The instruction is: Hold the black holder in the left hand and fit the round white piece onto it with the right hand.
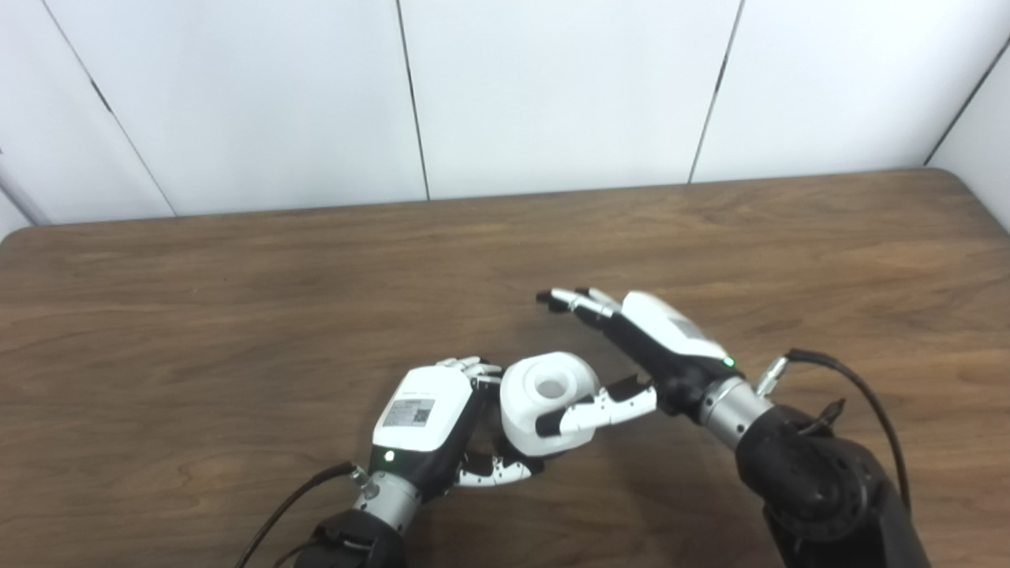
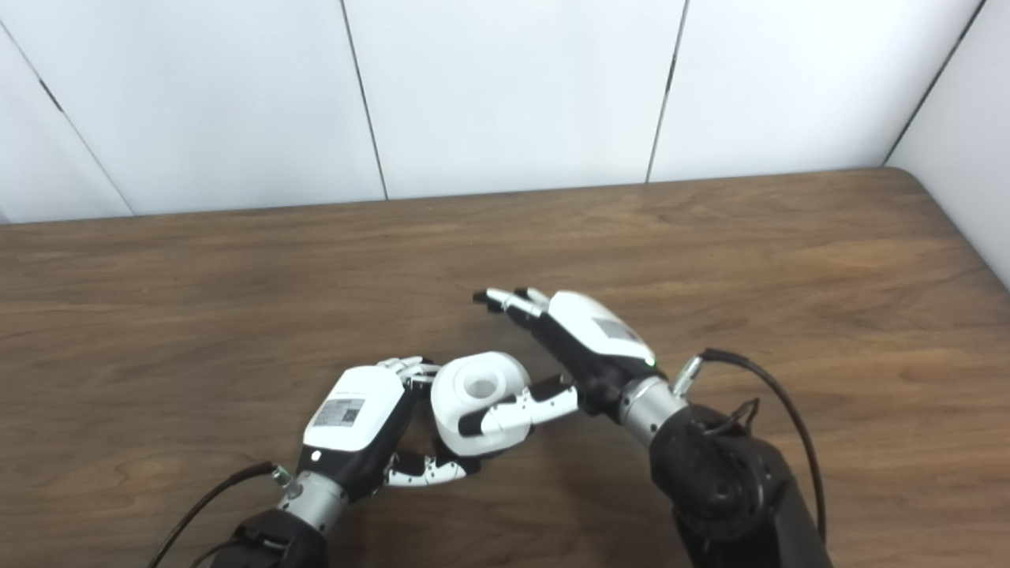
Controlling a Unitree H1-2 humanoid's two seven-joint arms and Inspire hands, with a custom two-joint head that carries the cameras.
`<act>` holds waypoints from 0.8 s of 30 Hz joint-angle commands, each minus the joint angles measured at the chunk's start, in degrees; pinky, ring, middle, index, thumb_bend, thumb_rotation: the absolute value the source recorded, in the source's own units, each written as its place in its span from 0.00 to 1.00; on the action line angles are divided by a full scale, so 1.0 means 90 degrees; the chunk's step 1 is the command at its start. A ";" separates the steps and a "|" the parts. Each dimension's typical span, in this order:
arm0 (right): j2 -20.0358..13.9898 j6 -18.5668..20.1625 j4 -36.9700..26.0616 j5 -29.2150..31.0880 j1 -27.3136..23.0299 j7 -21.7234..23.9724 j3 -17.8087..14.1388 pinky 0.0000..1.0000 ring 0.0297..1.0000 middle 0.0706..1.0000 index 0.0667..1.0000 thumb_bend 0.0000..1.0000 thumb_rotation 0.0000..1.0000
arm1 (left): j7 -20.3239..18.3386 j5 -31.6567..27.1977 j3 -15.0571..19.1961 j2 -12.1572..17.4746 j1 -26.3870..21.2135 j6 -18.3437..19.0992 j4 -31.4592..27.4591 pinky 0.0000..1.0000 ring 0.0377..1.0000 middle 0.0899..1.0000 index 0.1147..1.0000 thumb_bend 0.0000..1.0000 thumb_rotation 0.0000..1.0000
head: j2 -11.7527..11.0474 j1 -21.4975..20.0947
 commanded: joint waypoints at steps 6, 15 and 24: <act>0.0104 0.0009 -0.0328 0.0120 -0.0335 0.0118 -0.0352 0.87 0.96 0.87 0.91 1.00 0.68 | -0.0280 0.0119 -0.0172 0.0045 0.0058 -0.0074 0.0287 0.86 0.85 0.74 0.42 0.52 0.05 | 0.0009 -0.0003; 0.0242 0.0014 -0.0347 0.0046 -0.0444 0.0307 -0.0622 0.87 0.98 0.88 0.91 0.97 0.89 | -0.0256 0.0105 -0.0137 0.0045 0.0032 -0.0071 0.0328 0.86 0.84 0.74 0.42 0.52 0.05 | -0.0002 0.0048; 0.0303 0.0012 -0.0251 0.0093 -0.0425 0.0195 -0.0738 0.86 0.99 0.91 0.89 0.86 1.00 | -0.0417 0.0056 -0.0077 0.0077 0.0034 0.0013 0.0264 0.87 0.85 0.75 0.42 0.52 0.06 | -0.0006 0.0034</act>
